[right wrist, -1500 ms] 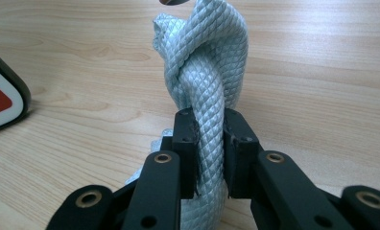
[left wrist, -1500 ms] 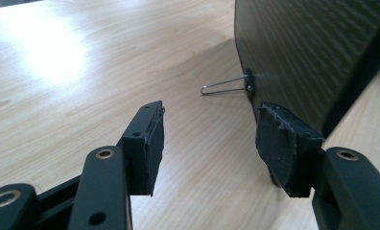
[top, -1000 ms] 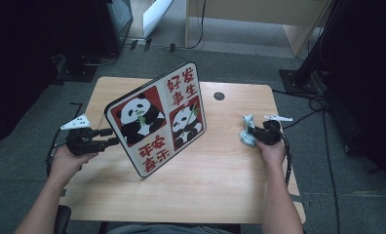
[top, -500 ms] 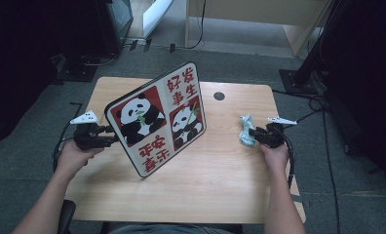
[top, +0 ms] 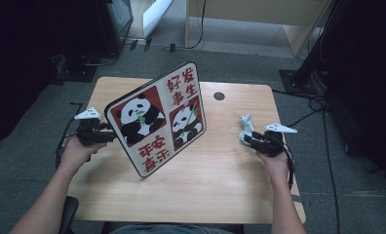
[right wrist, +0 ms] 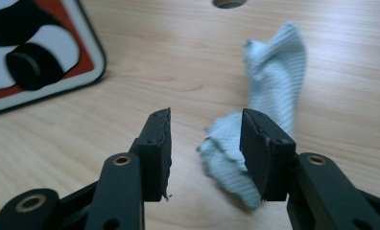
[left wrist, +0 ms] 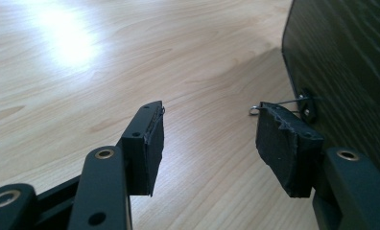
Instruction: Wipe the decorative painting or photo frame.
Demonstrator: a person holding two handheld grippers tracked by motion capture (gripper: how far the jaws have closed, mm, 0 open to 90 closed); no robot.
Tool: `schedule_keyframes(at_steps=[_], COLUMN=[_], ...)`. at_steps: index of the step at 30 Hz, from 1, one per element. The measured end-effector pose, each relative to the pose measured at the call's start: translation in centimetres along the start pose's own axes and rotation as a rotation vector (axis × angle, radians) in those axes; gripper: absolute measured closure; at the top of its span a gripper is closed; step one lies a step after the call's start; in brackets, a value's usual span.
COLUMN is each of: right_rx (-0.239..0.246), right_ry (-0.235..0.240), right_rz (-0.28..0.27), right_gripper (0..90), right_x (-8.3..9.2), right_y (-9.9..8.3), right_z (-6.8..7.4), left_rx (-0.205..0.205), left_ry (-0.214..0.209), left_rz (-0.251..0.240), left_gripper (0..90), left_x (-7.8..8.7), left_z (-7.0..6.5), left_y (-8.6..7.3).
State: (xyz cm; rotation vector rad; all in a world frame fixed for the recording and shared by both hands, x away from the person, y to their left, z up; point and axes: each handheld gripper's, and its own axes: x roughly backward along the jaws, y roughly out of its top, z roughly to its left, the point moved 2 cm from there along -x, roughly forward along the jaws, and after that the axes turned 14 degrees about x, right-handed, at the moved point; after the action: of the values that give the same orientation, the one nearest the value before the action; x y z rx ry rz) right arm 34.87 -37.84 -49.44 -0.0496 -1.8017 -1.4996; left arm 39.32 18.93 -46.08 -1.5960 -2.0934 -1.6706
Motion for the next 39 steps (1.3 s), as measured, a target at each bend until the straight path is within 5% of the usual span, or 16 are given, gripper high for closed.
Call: schedule_keyframes(at_steps=[5,11,22,29,39], right_rx=[0.022,0.051,0.086,0.132,0.226], right_ry=[0.062,0.116,0.176,0.194,0.192], right_rz=[-0.004,0.029,0.069,0.106,0.059], right_gripper=[55.4,55.6,55.6,55.5,48.3], right_x=[0.0,-1.0,-2.5,-3.6,-3.8], right_y=[-0.3,-1.0,-1.4,-1.9,-2.4], right_z=[1.4,2.7,3.9,4.4,5.1], left_rx=[0.022,-0.006,0.04,-0.001,-0.012], left_ry=[0.031,0.087,0.105,0.115,0.155], left_rz=[-0.001,-0.004,0.021,0.036,0.073], left_gripper=[42.1,41.3,34.1,29.2,28.9], left_x=[-0.4,-1.2,-2.7,-3.9,-4.3], left_z=[0.5,1.0,2.8,3.8,5.0], left_y=[-0.1,-0.4,-0.9,-1.5,-2.2])
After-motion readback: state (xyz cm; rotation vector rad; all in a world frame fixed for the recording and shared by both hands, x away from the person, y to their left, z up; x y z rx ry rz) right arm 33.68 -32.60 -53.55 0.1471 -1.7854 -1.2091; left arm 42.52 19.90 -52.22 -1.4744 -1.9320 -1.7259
